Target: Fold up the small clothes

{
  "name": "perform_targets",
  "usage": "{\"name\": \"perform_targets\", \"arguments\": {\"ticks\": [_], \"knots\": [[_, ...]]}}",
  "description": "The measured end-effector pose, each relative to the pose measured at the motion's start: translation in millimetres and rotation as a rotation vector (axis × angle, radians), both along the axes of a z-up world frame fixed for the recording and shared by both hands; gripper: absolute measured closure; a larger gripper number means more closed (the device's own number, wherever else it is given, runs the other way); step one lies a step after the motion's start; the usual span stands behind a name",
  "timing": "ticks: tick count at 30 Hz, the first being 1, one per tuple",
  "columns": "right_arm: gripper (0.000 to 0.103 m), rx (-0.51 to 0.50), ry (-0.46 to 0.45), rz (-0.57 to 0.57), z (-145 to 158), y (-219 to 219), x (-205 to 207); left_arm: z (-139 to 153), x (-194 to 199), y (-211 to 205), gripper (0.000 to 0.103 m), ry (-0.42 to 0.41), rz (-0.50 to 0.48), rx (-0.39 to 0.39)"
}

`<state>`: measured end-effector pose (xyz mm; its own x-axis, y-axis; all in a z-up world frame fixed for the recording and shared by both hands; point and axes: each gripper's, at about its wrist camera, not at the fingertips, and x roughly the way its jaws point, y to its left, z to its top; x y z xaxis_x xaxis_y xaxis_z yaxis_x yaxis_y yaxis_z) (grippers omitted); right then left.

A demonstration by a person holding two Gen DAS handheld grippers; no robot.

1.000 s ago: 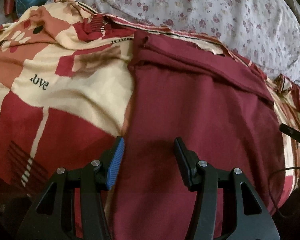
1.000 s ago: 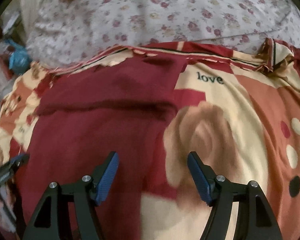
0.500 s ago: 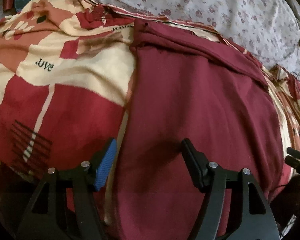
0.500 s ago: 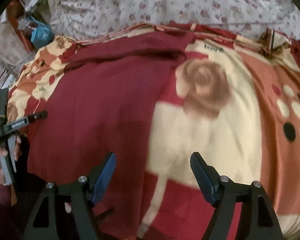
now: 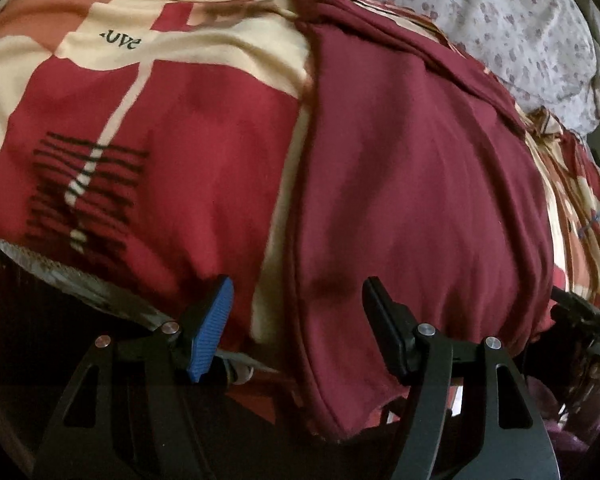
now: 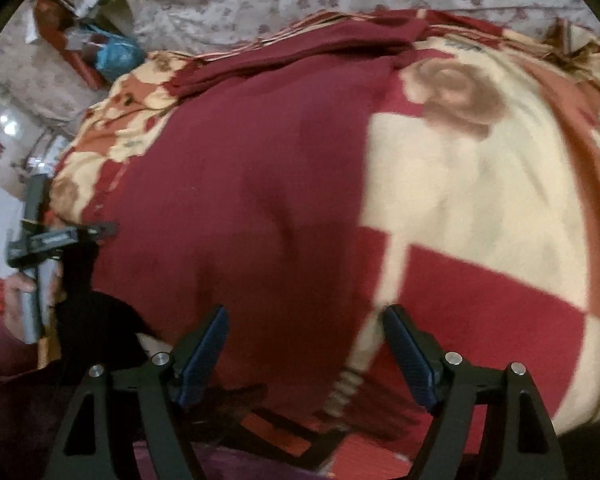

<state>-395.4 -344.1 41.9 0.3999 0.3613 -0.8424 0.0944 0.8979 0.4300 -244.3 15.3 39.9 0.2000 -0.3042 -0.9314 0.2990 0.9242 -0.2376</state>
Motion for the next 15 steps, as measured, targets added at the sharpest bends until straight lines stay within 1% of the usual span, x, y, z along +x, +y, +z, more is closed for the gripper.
{"name": "perform_targets", "arguments": {"ticks": [1,5,7,10,13,15], "knots": [[0.025,0.019,0.0,0.006,0,3,0,1,-4,-1,0.036,-0.001,-0.005,-0.007],[0.025,0.038,-0.001,0.019,-1,7,-2,3,-16,-5,0.036,0.004,-0.037,-0.039],[0.025,0.064,0.002,0.023,-2,8,-4,-2,-20,-10,0.036,0.014,-0.06,-0.028],[0.026,0.088,0.01,0.048,-4,13,-6,-13,-21,-19,0.036,0.034,-0.084,0.014],[0.026,0.055,0.049,0.079,-4,17,-11,-18,-20,-20,0.036,0.038,-0.082,0.02],[0.026,0.001,0.06,0.076,3,11,-16,-19,-19,-22,0.036,0.036,-0.085,0.021]]}}
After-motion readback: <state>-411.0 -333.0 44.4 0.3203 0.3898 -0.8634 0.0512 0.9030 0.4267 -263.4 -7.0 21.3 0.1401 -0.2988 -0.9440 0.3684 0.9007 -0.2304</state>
